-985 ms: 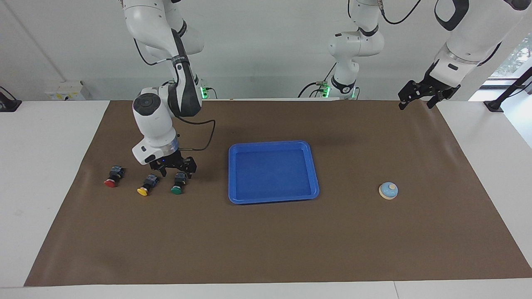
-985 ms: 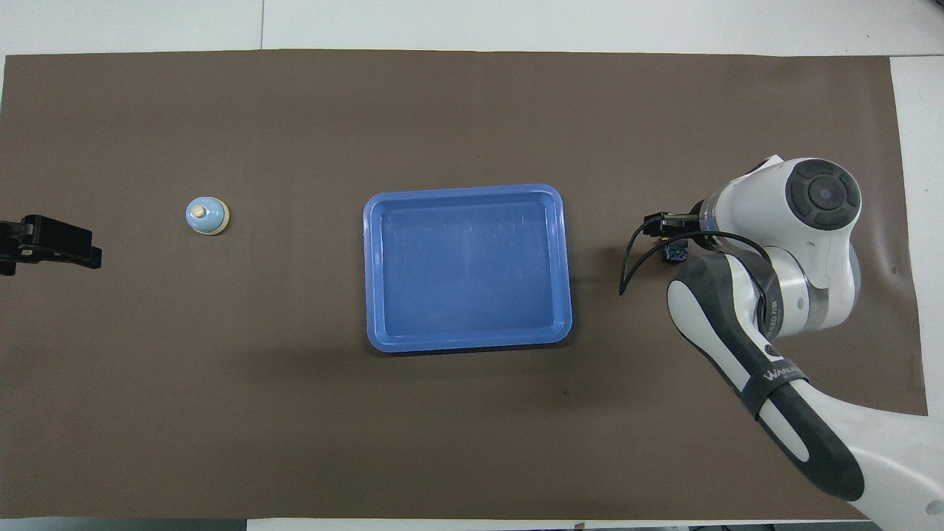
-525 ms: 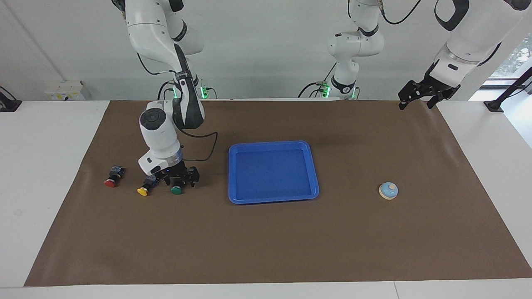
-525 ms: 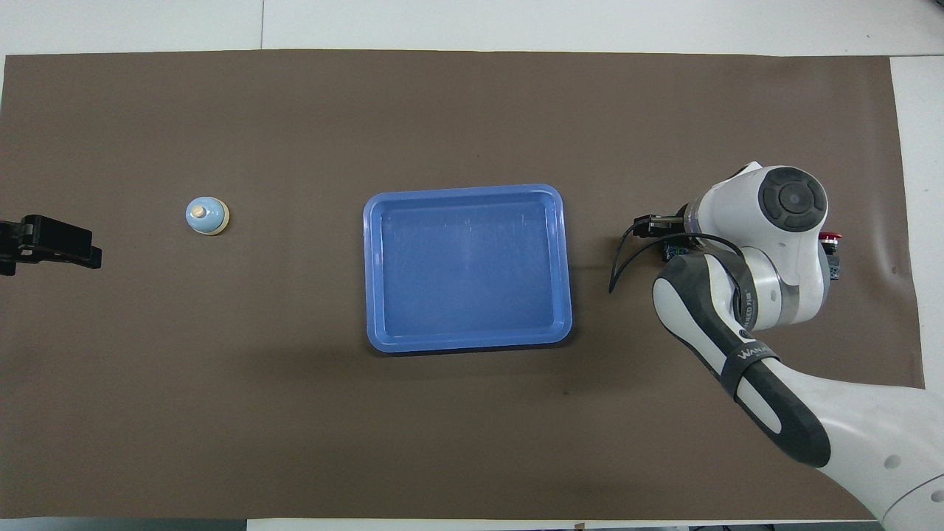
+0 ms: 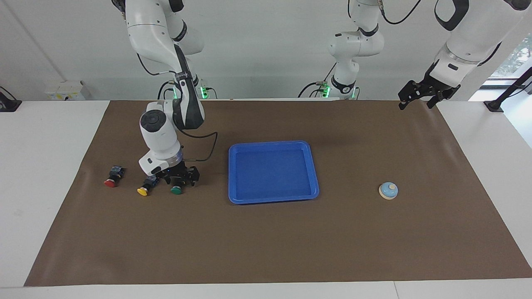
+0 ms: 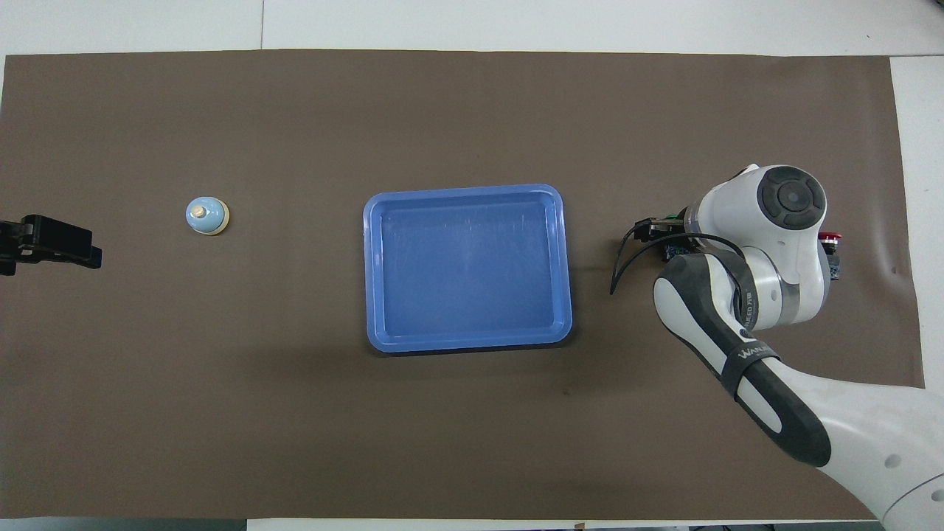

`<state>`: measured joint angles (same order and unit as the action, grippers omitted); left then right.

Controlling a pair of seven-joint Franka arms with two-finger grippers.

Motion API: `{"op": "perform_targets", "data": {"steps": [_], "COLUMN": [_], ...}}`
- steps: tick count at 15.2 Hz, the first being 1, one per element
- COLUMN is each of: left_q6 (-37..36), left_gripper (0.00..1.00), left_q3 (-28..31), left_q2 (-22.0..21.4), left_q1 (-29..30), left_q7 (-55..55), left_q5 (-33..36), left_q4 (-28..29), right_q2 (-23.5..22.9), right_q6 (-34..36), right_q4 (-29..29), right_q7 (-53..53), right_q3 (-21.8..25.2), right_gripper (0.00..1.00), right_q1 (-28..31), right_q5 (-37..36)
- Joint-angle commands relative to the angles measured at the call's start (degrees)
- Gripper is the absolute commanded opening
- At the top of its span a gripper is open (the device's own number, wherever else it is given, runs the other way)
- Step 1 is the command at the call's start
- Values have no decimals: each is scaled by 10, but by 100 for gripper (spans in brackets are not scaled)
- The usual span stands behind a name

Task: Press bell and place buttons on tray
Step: 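Reach the right gripper to the green button and grasp it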

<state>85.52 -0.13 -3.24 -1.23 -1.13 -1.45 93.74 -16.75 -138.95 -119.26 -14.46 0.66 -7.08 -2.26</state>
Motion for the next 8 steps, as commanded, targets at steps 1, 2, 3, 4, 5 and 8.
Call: {"op": "perform_targets", "data": {"steps": [1, 2, 3, 4, 5, 8], "left_q6": [-10, -10, -10, -10, -10, -10], "left_gripper": [100, 100, 100, 100, 100, 100], "left_q3": [2, 3, 3, 3, 3, 3], "left_q2": [-4, -4, -4, -4, -4, -4], "left_q1": [-1, -1, -1, -1, -1, -1], "left_q7": [-3, -3, -3, -3, -3, -3], "left_q5": [-5, -5, -5, -5, -5, -5], "left_q4": [-1, -1, -1, -1, -1, -1], "right_q2": [5, 5, 5, 5, 5, 5], "right_q6": [2, 1, 1, 1, 1, 3], "right_q4": [-3, -3, -4, -4, -4, -4], "right_q7": [-5, -8, -9, -10, -11, -16], "right_q3": [-1, -1, -2, -2, -2, -2], "right_gripper": [95, 88, 77, 58, 32, 0], "right_q1": [8, 8, 8, 8, 7, 7], "right_q5": [1, 1, 1, 1, 1, 1]}}
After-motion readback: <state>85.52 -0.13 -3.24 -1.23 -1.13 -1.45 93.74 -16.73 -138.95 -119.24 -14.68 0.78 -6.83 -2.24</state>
